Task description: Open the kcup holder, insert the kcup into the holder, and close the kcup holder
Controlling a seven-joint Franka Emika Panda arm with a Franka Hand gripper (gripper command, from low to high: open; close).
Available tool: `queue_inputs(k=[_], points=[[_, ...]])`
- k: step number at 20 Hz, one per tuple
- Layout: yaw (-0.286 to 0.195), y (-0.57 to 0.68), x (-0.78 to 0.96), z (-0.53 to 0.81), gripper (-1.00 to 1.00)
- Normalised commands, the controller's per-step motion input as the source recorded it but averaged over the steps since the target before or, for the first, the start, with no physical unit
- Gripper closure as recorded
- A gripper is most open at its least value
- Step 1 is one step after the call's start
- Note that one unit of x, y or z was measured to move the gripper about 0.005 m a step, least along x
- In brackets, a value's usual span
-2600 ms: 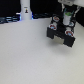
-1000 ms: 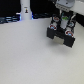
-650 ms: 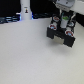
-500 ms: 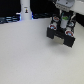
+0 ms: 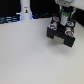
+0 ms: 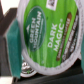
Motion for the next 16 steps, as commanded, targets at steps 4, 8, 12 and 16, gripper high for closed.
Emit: queue_inputs(k=[4,8,12,16], points=[[-0.016,-0.02,0.11,-0.18,1.0],[-0.012,-0.02,0.07,-0.1,1.0],[-0.011,-0.06,-0.09,-0.08,1.0],[-0.014,-0.1,-0.16,0.08,1.0]])
